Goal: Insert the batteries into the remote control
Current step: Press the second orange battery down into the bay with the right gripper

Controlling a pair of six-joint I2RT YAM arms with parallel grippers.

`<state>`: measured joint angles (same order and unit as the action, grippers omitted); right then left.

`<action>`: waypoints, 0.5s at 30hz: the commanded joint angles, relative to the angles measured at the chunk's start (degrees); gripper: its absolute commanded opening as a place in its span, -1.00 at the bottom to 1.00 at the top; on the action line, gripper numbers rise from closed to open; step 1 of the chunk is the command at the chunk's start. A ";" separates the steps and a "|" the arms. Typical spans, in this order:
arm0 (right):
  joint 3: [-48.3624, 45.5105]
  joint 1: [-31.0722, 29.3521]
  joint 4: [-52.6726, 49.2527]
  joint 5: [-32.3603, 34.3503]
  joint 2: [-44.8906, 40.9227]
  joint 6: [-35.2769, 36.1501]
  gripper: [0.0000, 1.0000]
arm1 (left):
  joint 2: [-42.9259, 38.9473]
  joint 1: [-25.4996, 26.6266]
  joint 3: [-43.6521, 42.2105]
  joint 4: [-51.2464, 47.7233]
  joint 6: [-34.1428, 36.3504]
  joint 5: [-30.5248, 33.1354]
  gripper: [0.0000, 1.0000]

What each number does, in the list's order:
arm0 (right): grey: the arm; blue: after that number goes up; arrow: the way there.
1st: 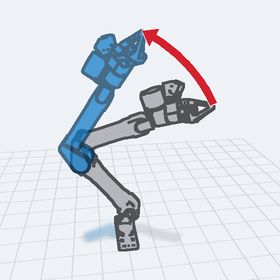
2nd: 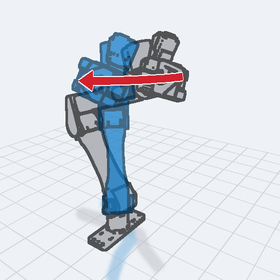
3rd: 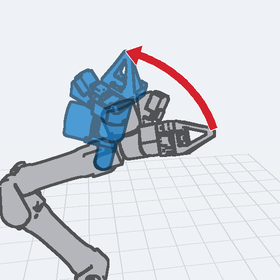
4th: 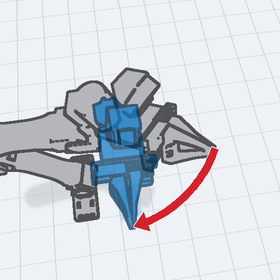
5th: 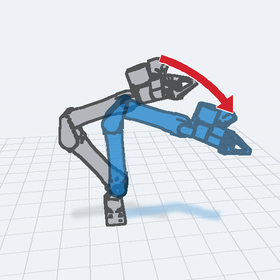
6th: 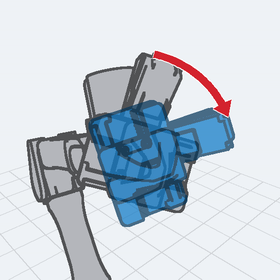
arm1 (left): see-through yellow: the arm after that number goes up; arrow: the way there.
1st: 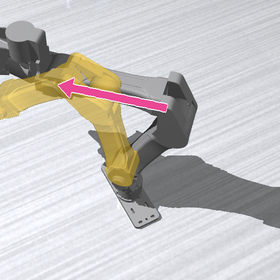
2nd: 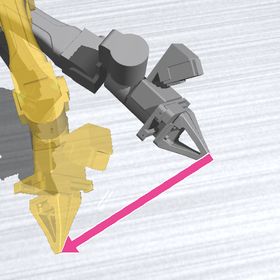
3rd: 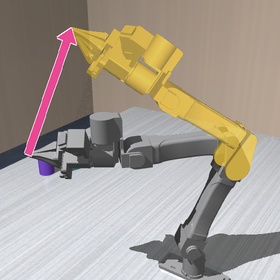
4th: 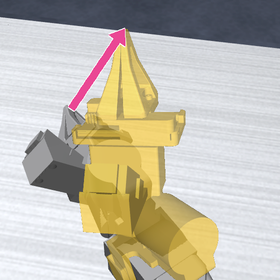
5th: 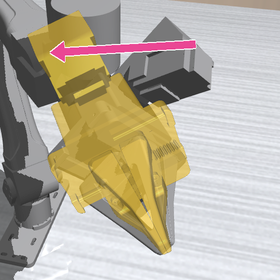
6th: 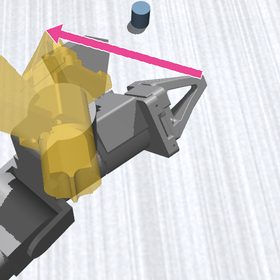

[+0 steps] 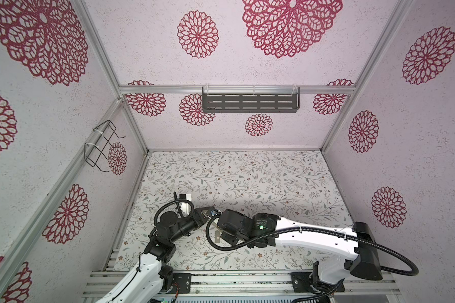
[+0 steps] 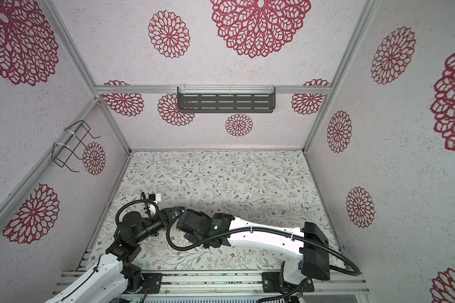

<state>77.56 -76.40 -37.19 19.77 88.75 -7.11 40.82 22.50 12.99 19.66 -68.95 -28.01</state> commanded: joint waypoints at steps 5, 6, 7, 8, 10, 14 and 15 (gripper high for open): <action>2.66 -0.33 -1.75 1.80 1.34 -0.44 -0.90 | -0.76 -0.51 -0.78 3.67 -0.51 -0.64 -1.00; 2.77 -0.29 -1.75 2.10 1.34 -0.47 -0.85 | -0.78 -0.45 -0.78 3.70 -0.62 -0.73 -1.00; 2.77 -0.33 -1.67 2.24 1.29 -0.53 -0.80 | -0.73 -0.44 -0.78 3.72 -0.59 -0.73 -1.00; 2.84 -0.30 -1.54 2.29 1.25 -0.45 -0.75 | -0.68 -0.46 -0.78 3.72 -0.60 -0.73 -1.00; 2.86 -0.33 -1.48 2.29 1.25 -0.48 -0.62 | -0.52 -0.45 -0.70 3.72 -0.58 -0.77 -1.00; 3.11 -0.34 -1.81 2.46 1.34 -0.54 -0.43 | -0.11 -0.50 -0.34 4.17 -0.71 -1.16 -1.00; 3.07 -0.29 -1.83 2.47 1.26 -0.65 -0.39 | 0.01 -0.50 -0.29 4.39 -0.75 -1.24 -1.00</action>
<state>78.72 -76.49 -37.98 21.32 90.21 -7.16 40.91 22.44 12.23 20.25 -69.08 -28.25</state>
